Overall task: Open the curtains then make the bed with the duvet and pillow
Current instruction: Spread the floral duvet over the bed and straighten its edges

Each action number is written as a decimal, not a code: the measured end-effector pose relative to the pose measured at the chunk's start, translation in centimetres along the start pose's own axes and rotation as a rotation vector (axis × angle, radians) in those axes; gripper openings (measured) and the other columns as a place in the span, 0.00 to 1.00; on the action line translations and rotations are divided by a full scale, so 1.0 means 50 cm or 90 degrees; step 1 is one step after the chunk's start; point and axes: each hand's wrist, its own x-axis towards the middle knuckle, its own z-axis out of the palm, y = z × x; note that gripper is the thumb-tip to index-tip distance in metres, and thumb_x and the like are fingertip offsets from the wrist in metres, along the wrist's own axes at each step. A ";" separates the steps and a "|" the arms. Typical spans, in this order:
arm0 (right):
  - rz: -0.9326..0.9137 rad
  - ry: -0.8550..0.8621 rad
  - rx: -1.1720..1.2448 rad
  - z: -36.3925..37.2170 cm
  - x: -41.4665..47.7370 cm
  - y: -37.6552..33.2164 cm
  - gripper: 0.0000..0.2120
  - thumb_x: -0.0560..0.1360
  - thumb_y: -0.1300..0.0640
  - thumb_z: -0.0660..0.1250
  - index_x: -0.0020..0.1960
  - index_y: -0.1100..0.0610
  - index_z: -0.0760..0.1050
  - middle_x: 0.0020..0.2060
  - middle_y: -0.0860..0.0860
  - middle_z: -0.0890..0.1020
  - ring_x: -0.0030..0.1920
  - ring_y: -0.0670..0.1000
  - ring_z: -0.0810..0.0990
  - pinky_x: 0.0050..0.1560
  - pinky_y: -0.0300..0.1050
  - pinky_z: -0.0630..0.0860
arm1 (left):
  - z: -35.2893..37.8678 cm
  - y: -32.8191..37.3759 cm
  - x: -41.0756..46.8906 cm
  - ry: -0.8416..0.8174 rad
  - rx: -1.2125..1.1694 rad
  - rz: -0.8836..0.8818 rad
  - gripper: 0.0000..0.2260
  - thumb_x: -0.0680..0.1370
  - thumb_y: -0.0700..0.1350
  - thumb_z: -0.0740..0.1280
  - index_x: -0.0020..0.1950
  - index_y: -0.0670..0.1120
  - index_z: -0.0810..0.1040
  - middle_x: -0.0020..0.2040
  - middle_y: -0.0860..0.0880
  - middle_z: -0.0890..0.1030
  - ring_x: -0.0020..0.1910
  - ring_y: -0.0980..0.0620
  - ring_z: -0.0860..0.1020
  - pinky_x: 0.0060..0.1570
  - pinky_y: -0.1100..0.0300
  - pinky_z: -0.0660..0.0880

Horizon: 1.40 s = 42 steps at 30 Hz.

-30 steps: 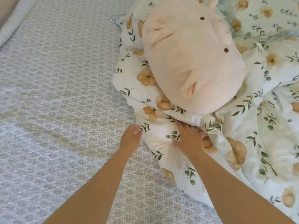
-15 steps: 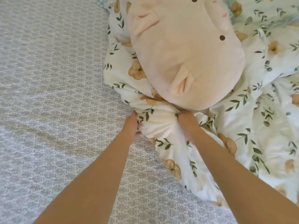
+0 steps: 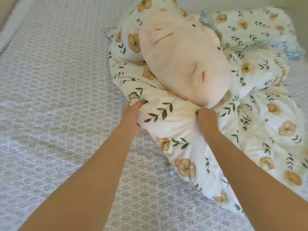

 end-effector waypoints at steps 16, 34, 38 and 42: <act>-0.301 0.126 0.090 -0.141 -0.207 -0.303 0.10 0.77 0.60 0.51 0.43 0.54 0.70 0.43 0.54 0.76 0.44 0.54 0.71 0.44 0.46 0.66 | -0.129 0.403 -0.339 0.054 -0.025 0.329 0.07 0.77 0.34 0.60 0.45 0.46 0.70 0.37 0.48 0.78 0.28 0.54 0.79 0.30 0.62 0.76; -0.405 0.041 0.217 -0.427 -0.341 -0.396 0.21 0.75 0.60 0.65 0.67 0.52 0.66 0.59 0.51 0.74 0.60 0.54 0.74 0.55 0.48 0.73 | 0.059 0.509 -0.559 -0.052 0.243 0.339 0.09 0.78 0.40 0.64 0.54 0.45 0.65 0.49 0.43 0.75 0.44 0.47 0.75 0.40 0.55 0.77; -0.456 -0.241 -0.052 -0.280 -0.385 -0.354 0.52 0.67 0.44 0.76 0.78 0.47 0.45 0.76 0.50 0.60 0.74 0.53 0.62 0.68 0.51 0.65 | 0.030 0.403 -0.508 -0.092 0.294 0.184 0.09 0.80 0.32 0.59 0.45 0.44 0.66 0.31 0.46 0.65 0.28 0.52 0.66 0.32 0.62 0.73; -0.366 -0.172 -0.186 -0.148 -0.368 -0.298 0.40 0.71 0.40 0.69 0.75 0.54 0.56 0.70 0.53 0.69 0.67 0.57 0.70 0.63 0.56 0.71 | -0.008 0.336 -0.471 -0.119 0.370 0.151 0.10 0.80 0.31 0.59 0.43 0.43 0.67 0.30 0.44 0.69 0.26 0.51 0.71 0.31 0.61 0.77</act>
